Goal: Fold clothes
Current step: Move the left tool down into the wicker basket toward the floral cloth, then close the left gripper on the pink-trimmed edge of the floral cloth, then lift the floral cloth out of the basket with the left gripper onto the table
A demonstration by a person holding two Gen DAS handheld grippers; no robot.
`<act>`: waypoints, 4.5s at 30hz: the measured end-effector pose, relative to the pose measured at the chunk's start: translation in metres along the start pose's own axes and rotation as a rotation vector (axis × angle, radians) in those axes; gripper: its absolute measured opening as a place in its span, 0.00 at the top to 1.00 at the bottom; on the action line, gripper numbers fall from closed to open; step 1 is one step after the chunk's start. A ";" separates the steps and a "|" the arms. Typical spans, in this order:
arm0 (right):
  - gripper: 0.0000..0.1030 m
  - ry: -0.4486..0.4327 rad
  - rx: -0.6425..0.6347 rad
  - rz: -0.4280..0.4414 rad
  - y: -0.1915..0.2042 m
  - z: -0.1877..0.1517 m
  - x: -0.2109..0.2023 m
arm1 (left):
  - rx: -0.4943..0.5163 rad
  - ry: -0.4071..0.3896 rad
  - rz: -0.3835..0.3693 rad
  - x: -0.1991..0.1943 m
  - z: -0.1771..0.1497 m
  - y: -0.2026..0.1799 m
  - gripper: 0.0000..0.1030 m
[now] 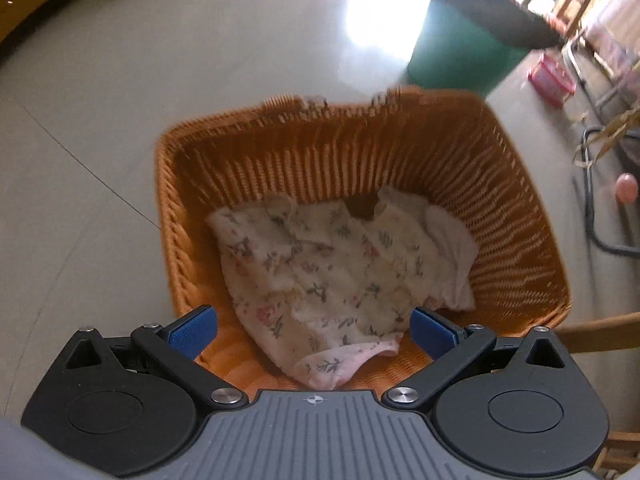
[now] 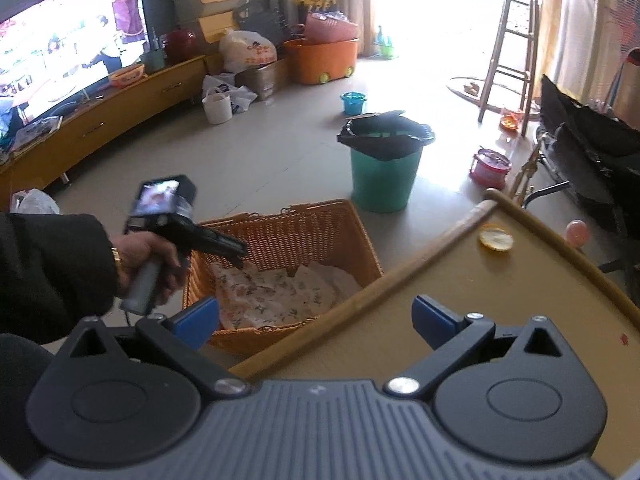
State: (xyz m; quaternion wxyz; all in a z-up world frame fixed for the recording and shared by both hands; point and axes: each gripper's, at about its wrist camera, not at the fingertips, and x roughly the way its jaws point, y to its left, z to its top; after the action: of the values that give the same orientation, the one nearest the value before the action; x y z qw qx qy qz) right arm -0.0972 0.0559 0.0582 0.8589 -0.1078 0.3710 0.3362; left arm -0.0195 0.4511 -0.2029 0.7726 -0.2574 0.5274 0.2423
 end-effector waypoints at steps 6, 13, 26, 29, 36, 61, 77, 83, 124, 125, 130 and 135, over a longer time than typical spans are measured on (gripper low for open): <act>0.00 0.006 0.000 0.026 0.001 0.002 0.013 | -0.023 0.127 -0.043 0.065 -0.007 -0.008 0.02; 0.00 0.007 -0.001 0.030 -0.003 0.002 0.017 | 0.057 0.295 -0.048 0.122 -0.027 -0.022 0.02; 0.00 0.021 0.003 0.037 -0.007 -0.003 0.017 | 0.117 0.378 -0.014 0.159 -0.029 -0.025 0.30; 0.00 0.018 0.007 0.035 -0.009 -0.003 0.018 | 0.115 0.398 -0.032 0.166 -0.034 -0.024 0.51; 0.01 0.044 0.025 0.029 -0.012 -0.008 0.023 | 0.070 0.364 -0.064 0.164 -0.041 -0.012 0.93; 0.01 0.065 0.050 -0.090 -0.018 -0.022 -0.015 | 0.049 0.038 -0.170 -0.056 0.011 -0.015 0.94; 0.01 0.091 0.059 -0.194 -0.033 -0.036 -0.070 | 0.099 -0.167 -0.303 -0.262 0.005 -0.044 0.94; 0.01 0.129 0.103 -0.239 -0.045 -0.051 -0.095 | 0.148 -0.228 -0.380 -0.337 -0.015 -0.071 0.94; 0.01 0.087 0.315 -0.381 -0.109 -0.113 -0.224 | 0.818 -0.338 -0.951 -0.726 -0.216 -0.253 0.94; 0.01 0.087 0.318 -0.385 -0.111 -0.114 -0.227 | 0.834 -0.325 -0.968 -0.727 -0.221 -0.257 0.94; 0.01 0.091 0.343 -0.410 -0.117 -0.123 -0.238 | 0.895 -0.288 -0.969 -0.702 -0.233 -0.279 0.94; 0.01 0.121 0.372 -0.431 -0.124 -0.136 -0.238 | 0.862 -0.175 -0.906 -0.640 -0.238 -0.292 0.94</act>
State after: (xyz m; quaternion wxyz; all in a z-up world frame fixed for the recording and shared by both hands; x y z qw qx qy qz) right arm -0.2116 -0.2147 0.1236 0.8918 -0.0448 0.4454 0.0651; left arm -0.2039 0.0104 0.3654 0.8732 -0.0998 0.3511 -0.3229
